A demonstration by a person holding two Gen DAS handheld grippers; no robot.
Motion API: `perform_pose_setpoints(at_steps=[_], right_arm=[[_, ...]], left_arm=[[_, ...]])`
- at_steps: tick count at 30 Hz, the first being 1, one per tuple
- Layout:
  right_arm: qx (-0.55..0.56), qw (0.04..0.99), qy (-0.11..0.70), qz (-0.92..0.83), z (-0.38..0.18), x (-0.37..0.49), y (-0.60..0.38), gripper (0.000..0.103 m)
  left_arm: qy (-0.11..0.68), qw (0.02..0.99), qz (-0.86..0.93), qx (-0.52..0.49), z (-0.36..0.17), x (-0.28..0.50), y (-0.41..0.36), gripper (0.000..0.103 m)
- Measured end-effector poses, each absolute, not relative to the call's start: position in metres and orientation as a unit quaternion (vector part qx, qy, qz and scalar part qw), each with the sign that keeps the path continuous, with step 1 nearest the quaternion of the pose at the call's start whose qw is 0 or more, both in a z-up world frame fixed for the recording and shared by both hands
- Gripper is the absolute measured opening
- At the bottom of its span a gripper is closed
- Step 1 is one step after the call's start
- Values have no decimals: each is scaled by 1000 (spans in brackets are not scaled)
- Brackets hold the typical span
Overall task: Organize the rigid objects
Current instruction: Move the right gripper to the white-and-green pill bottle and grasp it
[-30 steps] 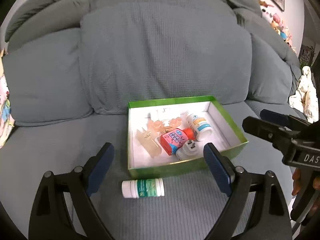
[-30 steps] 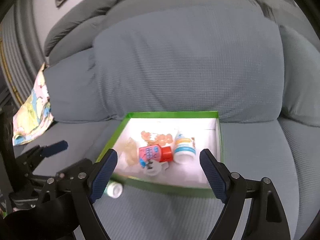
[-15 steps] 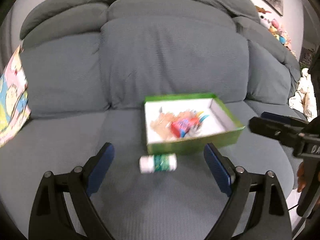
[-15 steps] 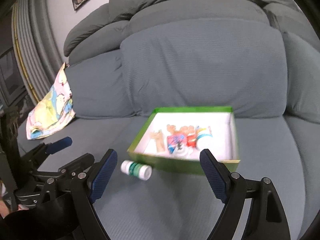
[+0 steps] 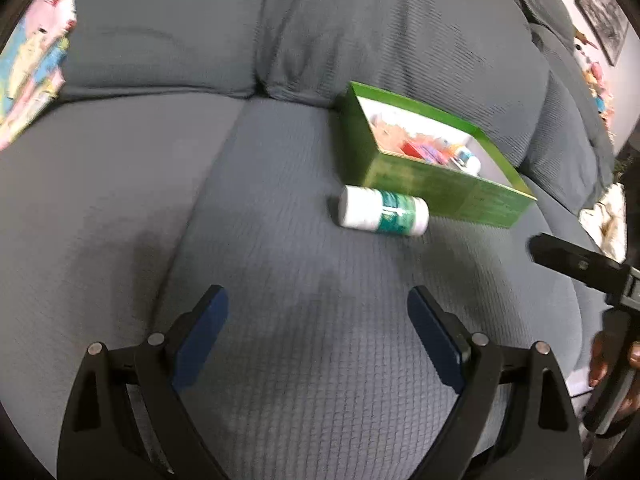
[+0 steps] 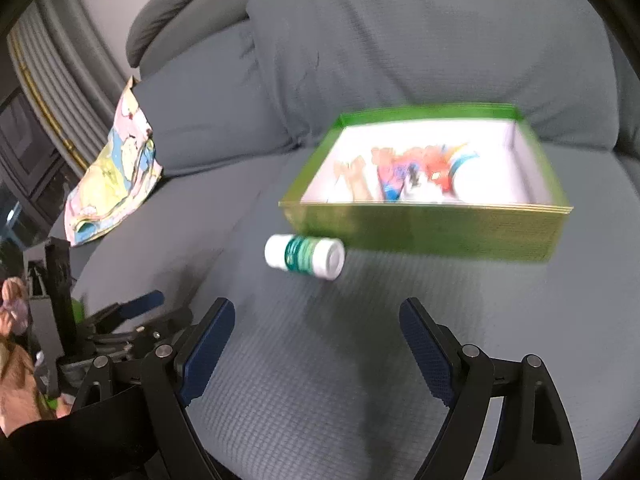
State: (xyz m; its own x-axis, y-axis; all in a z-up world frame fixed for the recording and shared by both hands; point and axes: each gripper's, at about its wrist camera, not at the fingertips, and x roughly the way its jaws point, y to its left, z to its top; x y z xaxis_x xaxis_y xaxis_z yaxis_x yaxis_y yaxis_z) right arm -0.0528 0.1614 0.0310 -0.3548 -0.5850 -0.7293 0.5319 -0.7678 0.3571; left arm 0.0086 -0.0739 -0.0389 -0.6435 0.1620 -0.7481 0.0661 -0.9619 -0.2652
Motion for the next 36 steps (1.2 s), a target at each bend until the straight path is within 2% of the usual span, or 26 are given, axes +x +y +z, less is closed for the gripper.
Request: perform_pose_setpoints(at_steps=[8, 11, 15, 24, 27, 32, 33, 36], right_arm=[[470, 336, -54, -815, 1, -70, 141, 85], [480, 336, -79, -807, -10, -83, 136, 78], [497, 333, -100, -795, -25, -99, 127, 67], [505, 342, -126, -782, -41, -120, 112, 60], [510, 349, -138, -774, -46, -128, 111, 57], [515, 349, -137, -770, -53, -135, 107, 53], [516, 348, -135, -771, -54, -136, 107, 50], [519, 349, -139, -768, -56, -139, 109, 48]], left_arm=[[-145, 73, 890, -425, -57, -29, -70, 89], [-139, 87, 888, -430, -62, -42, -67, 87], [-135, 103, 882, -440, -68, -62, -63, 76], [-145, 162, 874, -435, -68, -86, -59, 64], [-141, 174, 872, -436, -69, -90, -58, 56], [-124, 178, 871, -441, -71, -92, -56, 52], [-121, 176, 872, -441, -71, -93, -57, 48], [-119, 167, 873, -443, -72, -95, -56, 49]])
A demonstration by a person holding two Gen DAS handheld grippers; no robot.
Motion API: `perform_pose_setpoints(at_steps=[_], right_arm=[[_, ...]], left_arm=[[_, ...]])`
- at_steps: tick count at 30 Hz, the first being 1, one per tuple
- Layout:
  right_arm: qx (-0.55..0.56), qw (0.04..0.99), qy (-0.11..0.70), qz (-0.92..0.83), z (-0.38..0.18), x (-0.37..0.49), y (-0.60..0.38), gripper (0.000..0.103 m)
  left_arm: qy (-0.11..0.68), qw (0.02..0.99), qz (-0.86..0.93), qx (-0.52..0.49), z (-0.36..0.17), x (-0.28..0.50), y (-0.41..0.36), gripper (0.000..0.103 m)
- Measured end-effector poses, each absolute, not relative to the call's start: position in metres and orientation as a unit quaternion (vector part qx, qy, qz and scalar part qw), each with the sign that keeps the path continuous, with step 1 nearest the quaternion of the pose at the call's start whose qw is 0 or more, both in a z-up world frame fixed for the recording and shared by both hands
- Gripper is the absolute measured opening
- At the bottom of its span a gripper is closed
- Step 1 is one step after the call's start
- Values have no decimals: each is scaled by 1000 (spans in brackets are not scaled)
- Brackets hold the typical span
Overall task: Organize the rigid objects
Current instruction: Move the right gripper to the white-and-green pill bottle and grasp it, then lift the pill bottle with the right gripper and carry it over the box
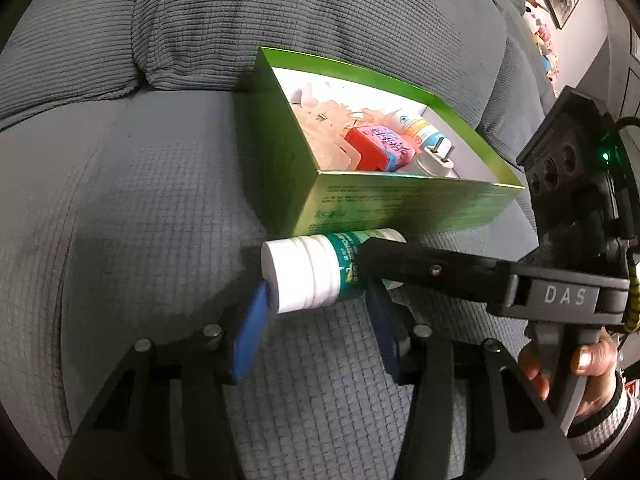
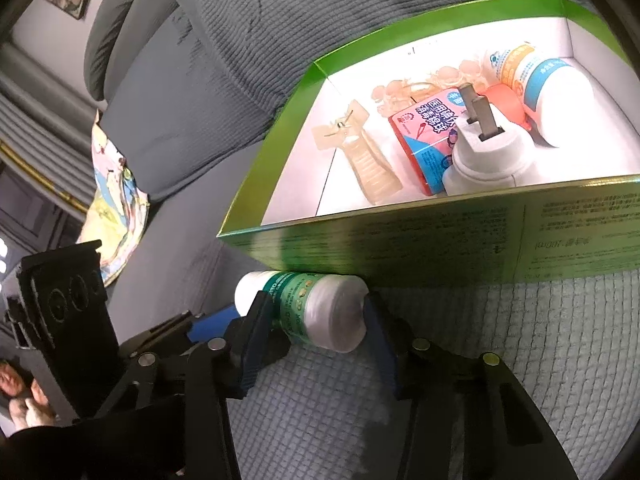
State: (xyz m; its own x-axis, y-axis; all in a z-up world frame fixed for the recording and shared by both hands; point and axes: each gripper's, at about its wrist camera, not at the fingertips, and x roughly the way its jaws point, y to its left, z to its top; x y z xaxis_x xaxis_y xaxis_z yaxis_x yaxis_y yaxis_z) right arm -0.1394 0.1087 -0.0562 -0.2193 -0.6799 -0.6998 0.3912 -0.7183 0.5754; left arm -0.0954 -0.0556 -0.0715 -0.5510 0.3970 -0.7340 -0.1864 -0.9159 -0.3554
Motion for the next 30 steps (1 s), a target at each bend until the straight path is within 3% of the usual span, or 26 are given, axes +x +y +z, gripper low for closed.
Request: perform_pose_setpoints(at_steps=[14, 30], right_arm=[[483, 348, -117, -795, -30, -111, 114, 43], [399, 348, -119, -840, 60, -100, 164, 43]], left_arm=[[-95, 152, 889, -422, -48, -66, -44, 49], [-51, 178, 920, -346, 40, -78, 12, 49]])
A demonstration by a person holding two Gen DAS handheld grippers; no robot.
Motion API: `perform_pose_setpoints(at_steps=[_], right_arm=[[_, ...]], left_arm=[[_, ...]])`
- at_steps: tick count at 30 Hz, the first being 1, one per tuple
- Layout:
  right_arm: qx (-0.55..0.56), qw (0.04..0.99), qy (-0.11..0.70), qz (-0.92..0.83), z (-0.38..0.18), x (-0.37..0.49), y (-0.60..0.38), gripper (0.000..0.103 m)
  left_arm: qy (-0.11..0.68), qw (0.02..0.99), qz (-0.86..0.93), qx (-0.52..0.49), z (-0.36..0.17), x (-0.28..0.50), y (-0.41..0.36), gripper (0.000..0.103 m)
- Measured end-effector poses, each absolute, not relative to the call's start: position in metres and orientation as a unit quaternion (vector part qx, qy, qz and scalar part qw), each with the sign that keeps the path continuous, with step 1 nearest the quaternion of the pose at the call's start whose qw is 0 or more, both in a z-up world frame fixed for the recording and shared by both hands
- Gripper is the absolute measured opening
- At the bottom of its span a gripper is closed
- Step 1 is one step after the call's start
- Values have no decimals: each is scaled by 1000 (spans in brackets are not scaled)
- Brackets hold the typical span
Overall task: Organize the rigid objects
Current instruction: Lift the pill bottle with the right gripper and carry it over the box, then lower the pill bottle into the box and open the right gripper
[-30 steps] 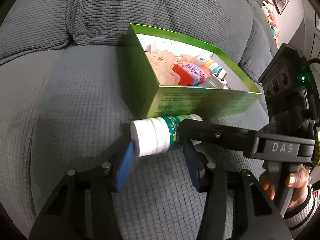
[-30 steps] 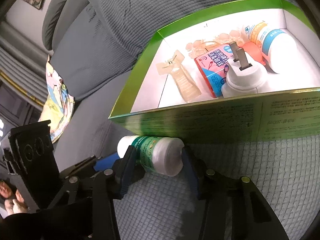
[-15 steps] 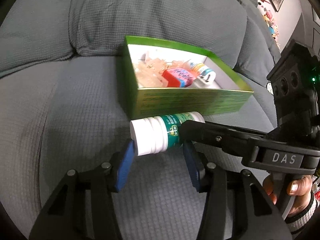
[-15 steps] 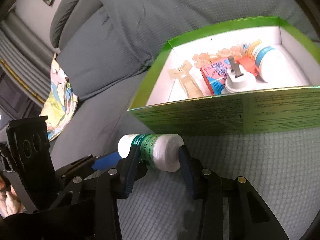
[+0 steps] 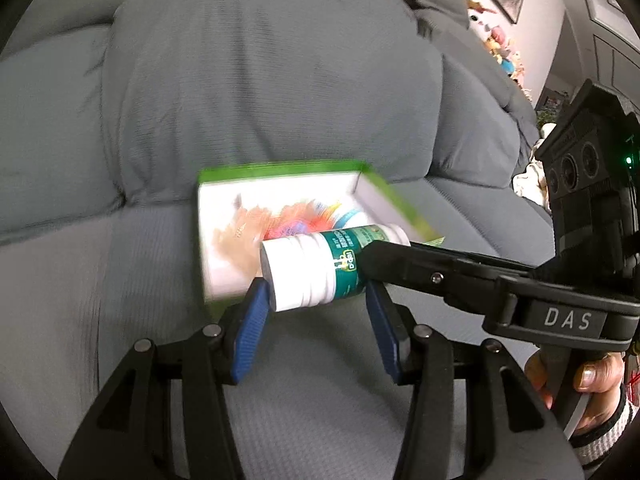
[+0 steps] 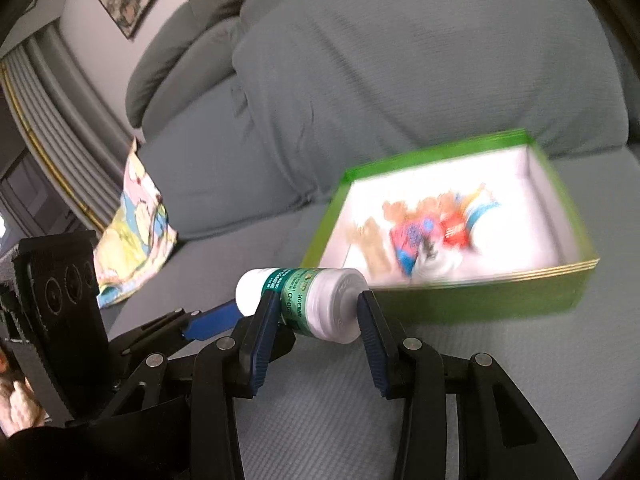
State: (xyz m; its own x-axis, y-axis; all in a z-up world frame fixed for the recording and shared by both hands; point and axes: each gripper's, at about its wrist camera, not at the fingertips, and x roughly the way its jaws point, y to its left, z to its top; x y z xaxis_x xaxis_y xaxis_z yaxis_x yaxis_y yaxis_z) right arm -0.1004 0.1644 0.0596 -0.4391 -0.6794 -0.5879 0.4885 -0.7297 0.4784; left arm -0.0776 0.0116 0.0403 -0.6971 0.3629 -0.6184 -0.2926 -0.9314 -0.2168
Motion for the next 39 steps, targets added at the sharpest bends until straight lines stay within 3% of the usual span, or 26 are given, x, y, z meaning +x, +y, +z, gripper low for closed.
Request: perform_pose_setpoints(at_steps=[9, 15, 29, 39], right_arm=[[352, 339, -121, -864, 118, -132, 185, 43], [341, 336, -113, -871, 132, -160, 184, 43], [417, 280, -139, -853, 54, -204, 223, 43], [450, 258, -146, -842, 27, -212, 239, 43]], left_arm=[[-29, 188, 932, -309, 87, -120, 29, 49], [-36, 191, 929, -314, 91, -148, 33, 49], [-30, 228, 883, -410, 18, -193, 83, 49], [-21, 229, 866, -444, -4, -202, 95, 50]])
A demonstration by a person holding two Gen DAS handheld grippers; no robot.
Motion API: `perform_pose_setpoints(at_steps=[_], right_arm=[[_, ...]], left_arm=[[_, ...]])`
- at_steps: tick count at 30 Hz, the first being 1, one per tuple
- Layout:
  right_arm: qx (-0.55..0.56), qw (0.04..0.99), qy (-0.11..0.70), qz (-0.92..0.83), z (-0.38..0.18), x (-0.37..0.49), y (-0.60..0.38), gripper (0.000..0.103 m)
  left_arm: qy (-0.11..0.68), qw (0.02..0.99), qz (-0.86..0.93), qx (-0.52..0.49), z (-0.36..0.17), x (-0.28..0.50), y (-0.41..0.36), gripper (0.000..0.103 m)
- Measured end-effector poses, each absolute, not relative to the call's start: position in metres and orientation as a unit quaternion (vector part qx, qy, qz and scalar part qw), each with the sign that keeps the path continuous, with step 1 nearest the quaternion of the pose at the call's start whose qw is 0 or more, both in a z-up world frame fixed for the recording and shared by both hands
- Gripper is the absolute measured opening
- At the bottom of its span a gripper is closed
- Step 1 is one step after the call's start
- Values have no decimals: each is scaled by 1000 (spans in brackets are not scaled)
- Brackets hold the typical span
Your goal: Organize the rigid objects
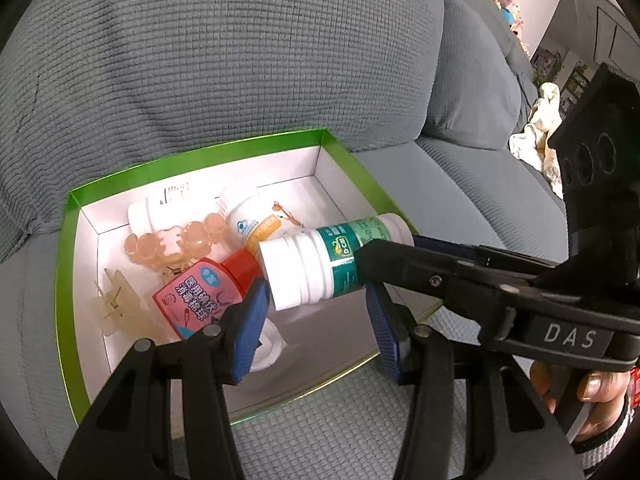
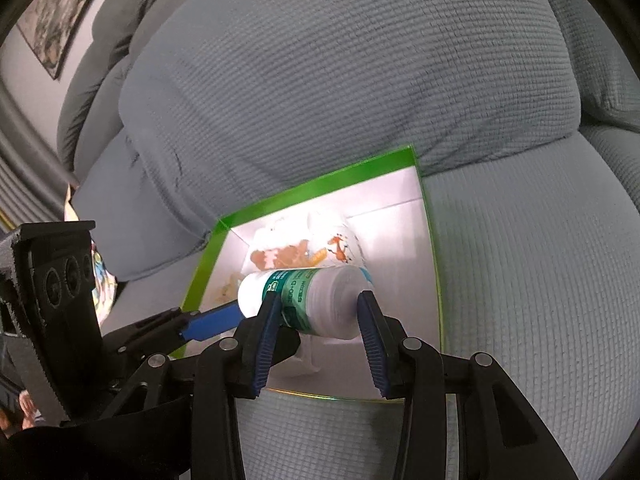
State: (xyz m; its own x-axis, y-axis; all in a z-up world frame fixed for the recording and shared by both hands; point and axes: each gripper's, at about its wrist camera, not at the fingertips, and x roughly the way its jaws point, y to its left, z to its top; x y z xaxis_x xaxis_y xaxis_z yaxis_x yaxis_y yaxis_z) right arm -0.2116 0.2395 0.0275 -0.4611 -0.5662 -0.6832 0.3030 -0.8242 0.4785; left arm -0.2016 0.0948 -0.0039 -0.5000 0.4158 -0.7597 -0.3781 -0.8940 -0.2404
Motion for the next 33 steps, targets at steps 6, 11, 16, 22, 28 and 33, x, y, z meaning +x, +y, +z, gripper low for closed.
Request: perform_pose_setpoints(at_steps=[6, 11, 16, 22, 28, 33], right_arm=[[466, 253, -135, -837, 20, -216, 232, 43], [467, 242, -119, -842, 19, -214, 228, 43], [458, 229, -96, -854, 28, -208, 227, 43], [448, 212, -54, -867, 44, -194, 224, 56], [444, 183, 2, -877, 58, -179, 211, 75], [450, 153, 26, -880, 64, -175, 204, 90]], left_arm=[[-14, 219, 862, -458, -8, -201, 94, 47], [-8, 206, 868, -452, -4, -192, 94, 63], [7, 182, 878, -442, 4, -178, 87, 78], [10, 144, 890, -432, 15, -164, 70, 86], [24, 101, 902, -420, 24, -153, 55, 89], [16, 65, 902, -427, 34, -146, 37, 102]])
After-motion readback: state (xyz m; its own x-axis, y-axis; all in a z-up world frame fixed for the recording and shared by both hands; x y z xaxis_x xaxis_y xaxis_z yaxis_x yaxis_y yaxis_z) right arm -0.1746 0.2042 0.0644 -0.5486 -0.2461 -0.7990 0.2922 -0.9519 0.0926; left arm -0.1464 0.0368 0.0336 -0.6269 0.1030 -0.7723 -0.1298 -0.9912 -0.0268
